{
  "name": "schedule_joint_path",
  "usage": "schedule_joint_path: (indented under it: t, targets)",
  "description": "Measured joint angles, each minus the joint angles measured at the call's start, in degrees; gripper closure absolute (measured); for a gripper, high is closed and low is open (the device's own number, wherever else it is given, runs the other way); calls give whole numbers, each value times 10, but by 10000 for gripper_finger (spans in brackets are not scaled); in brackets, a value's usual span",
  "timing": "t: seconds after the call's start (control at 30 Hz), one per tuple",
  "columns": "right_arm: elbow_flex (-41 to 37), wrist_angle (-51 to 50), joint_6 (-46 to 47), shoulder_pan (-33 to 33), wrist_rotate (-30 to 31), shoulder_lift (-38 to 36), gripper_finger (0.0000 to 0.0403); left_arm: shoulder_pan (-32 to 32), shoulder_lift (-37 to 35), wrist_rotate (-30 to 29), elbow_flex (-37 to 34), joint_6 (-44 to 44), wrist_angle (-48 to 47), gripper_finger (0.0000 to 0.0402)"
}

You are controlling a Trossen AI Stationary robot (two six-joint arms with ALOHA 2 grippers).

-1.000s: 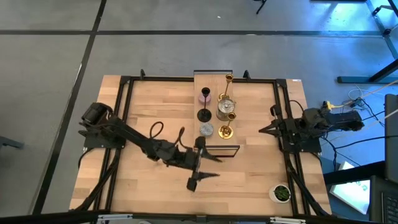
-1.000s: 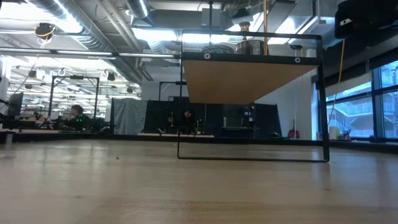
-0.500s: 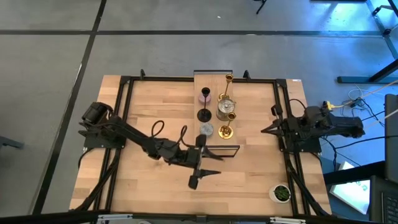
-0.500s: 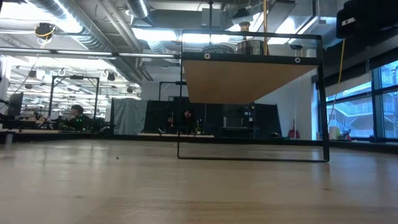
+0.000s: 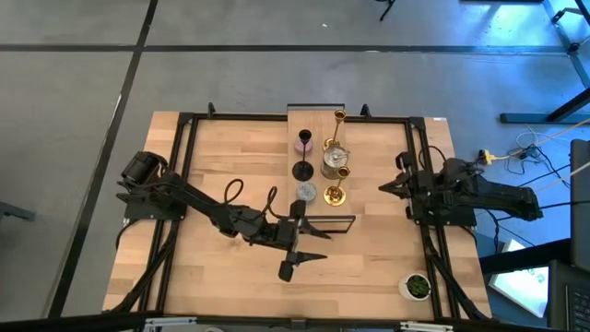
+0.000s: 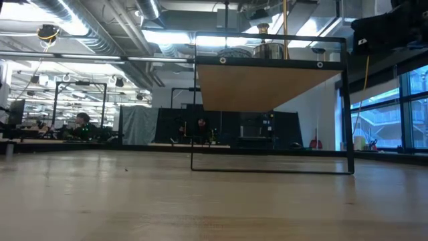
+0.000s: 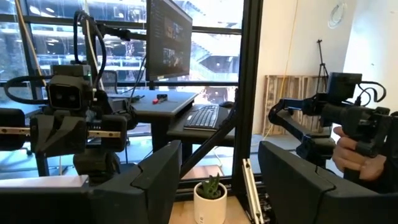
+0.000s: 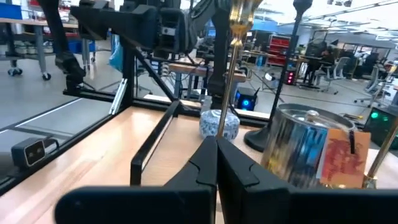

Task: Pick & Place candle stick holders
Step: Return to Home Position

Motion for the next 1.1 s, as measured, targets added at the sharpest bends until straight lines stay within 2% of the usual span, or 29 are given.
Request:
schedule_joint_path:
  t: [0.1, 0.27, 0.4, 0.87, 1.1]
  targets:
    - [-9, 6, 1, -12, -6, 0, 402, 0, 0, 0, 0, 0, 0, 192]
    - [-49, 72, 19, -29, -4, 0, 402, 0, 0, 0, 0, 0, 0, 192]
    - [-71, 107, 41, -35, 27, 0, 402, -2, 0, 0, 0, -5, 0, 192]
    - [-77, 98, 23, -34, 39, 0, 402, -9, 0, -9, 0, 0, 0, 192]
    - [-118, 136, 23, -35, 39, 0, 402, -9, 0, -9, 0, 0, 0, 190]
